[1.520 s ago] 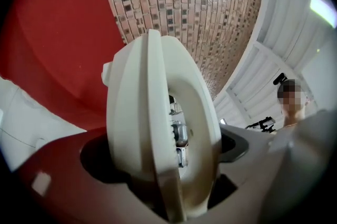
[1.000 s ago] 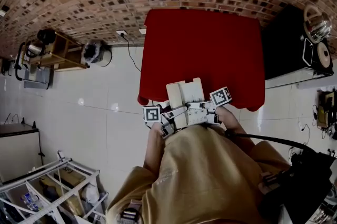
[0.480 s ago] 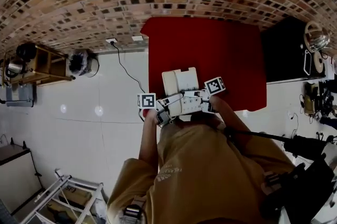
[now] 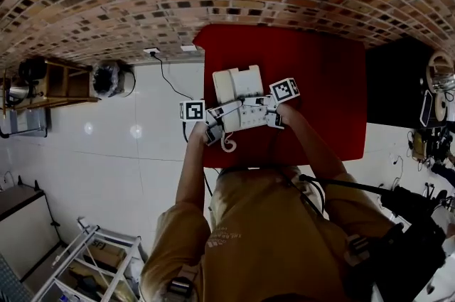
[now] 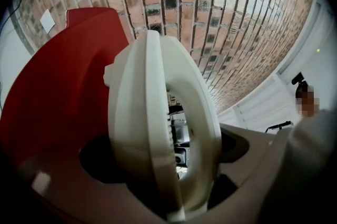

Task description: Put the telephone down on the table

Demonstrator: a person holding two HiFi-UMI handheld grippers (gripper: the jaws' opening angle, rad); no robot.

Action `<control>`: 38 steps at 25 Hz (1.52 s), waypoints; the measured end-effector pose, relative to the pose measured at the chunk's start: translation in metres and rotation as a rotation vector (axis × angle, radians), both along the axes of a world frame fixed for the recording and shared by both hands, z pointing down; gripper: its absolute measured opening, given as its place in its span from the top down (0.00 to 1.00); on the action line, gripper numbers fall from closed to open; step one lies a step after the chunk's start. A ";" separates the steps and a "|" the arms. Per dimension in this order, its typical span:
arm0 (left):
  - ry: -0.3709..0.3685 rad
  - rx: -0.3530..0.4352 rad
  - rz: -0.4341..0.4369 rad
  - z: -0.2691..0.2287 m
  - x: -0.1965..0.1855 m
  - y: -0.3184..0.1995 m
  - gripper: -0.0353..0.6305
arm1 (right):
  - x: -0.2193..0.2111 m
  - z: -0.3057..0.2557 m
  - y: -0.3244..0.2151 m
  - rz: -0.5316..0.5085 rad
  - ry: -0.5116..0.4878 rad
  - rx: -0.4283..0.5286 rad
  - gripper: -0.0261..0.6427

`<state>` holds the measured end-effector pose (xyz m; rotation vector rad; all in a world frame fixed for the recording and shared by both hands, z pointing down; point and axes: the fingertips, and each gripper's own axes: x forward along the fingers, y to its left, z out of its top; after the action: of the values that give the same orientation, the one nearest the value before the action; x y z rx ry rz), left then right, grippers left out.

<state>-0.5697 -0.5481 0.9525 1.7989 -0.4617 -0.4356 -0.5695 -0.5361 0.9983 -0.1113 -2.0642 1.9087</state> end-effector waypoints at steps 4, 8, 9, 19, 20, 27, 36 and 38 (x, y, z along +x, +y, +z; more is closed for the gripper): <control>-0.059 -0.019 -0.002 0.007 -0.020 -0.060 0.25 | -0.023 0.006 -0.065 -0.023 0.008 0.072 0.50; -0.064 -0.230 -0.037 0.032 -0.041 -0.095 0.25 | -0.044 0.014 -0.108 -0.035 0.038 0.084 0.49; -0.071 -0.218 -0.028 0.039 -0.045 -0.106 0.25 | -0.048 0.019 -0.118 -0.030 0.046 0.086 0.48; -0.165 -0.283 -0.056 0.096 -0.068 -0.146 0.26 | -0.051 0.062 -0.165 0.118 0.139 0.083 0.47; -0.192 -0.289 -0.051 0.095 -0.066 -0.145 0.26 | -0.048 0.062 -0.168 0.133 0.152 0.096 0.47; -0.387 -0.321 -0.099 0.091 -0.055 -0.138 0.21 | -0.025 0.059 -0.186 0.218 0.280 0.303 0.41; -0.752 -0.268 -0.144 0.072 -0.065 -0.124 0.12 | 0.016 0.021 -0.206 0.390 0.232 0.463 0.39; -0.757 -0.224 -0.171 0.050 -0.068 -0.120 0.11 | 0.027 0.007 -0.197 0.412 0.193 0.489 0.39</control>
<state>-0.6377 -0.6680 1.0020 1.6637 -1.1441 0.2039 -0.5422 -0.7334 1.0057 0.6282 -2.4783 1.4667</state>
